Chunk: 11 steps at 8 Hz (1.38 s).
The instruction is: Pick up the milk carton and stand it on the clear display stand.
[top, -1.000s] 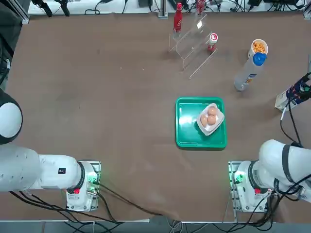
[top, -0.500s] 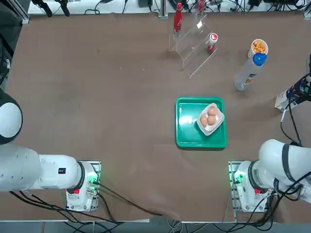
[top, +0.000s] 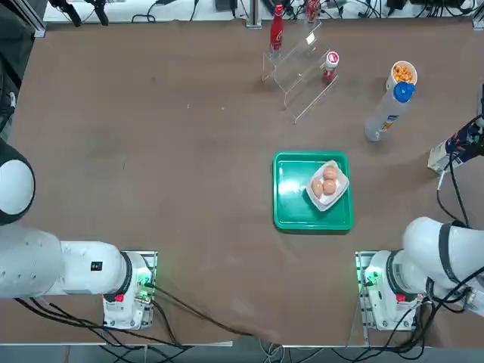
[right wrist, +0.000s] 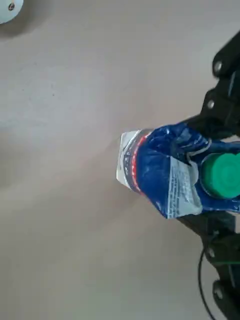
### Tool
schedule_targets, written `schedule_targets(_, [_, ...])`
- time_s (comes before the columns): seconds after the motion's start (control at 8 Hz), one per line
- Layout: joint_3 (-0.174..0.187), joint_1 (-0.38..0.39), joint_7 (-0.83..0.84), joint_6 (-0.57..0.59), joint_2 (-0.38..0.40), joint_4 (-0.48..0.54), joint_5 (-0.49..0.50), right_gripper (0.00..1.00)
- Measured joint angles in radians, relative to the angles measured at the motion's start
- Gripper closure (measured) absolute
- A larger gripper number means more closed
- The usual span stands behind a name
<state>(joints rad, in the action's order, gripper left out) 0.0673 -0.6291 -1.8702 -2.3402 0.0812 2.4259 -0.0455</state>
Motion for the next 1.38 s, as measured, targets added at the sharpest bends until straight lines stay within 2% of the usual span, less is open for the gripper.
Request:
schedule_targets(0.12, [-0.001,0.0,0.0,-0.002,0.001,-0.004,0.0,0.48])
schedule_targets(0.25, [-0.002,0.0,0.0,-0.002,0.001,-0.009,0.0,0.52])
schedule_targets(0.62, [-0.011,0.002,0.03,0.01,0.008,-0.076,0.001,0.55])
schedule_targets(0.75, [-0.019,0.013,0.065,0.074,0.011,-0.14,0.002,0.55])
schedule_targets(1.0, [-0.032,0.1,0.227,0.286,0.014,-0.34,0.003,0.55])
schedule_targets(1.38, [-0.042,0.283,0.516,0.407,-0.023,-0.558,0.007,0.55])
